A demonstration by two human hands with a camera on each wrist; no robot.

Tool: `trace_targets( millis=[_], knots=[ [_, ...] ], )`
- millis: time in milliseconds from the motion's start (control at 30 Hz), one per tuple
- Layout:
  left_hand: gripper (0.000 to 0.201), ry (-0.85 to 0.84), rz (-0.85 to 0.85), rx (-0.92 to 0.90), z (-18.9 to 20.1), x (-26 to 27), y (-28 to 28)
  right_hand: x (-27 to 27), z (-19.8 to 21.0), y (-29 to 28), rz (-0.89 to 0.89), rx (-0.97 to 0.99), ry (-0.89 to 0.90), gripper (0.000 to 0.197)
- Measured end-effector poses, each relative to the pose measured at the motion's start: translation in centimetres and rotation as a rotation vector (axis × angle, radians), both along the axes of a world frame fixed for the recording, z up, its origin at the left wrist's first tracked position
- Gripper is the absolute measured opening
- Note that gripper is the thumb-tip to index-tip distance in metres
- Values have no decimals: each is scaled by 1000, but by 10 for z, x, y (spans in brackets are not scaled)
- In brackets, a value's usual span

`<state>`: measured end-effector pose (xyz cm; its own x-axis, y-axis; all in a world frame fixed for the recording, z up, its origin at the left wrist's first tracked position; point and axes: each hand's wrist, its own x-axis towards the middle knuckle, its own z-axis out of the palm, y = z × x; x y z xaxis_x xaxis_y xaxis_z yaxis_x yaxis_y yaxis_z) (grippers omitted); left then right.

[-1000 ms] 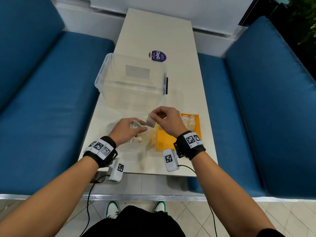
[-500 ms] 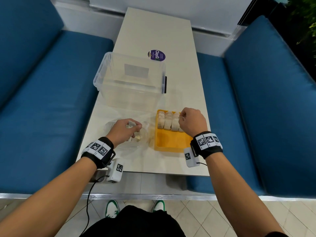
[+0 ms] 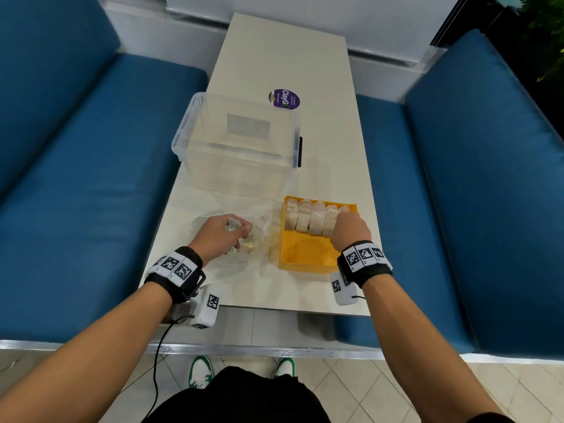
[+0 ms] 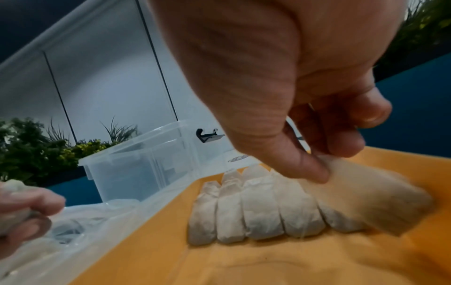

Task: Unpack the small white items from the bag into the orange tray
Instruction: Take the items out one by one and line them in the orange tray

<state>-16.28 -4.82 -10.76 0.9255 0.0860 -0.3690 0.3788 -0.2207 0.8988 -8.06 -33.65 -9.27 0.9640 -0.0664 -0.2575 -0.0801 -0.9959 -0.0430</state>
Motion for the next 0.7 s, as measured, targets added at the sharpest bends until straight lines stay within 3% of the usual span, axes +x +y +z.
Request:
trace_targets(
  millis=[133,367,500,700],
  knots=[
    [11,4,-3,-6,-1,2,-2,5,-2,-3,43,57,28,27],
    [17,23,3,-12,-1,5,-2,9,-11,26,196,420,66,5],
    [16,26,14,-10,0,4,1,18,-17,39,205,476,105,13],
    [17,43,30,5,3,4,8,33,-26,54,224,436,41,7]
  ],
)
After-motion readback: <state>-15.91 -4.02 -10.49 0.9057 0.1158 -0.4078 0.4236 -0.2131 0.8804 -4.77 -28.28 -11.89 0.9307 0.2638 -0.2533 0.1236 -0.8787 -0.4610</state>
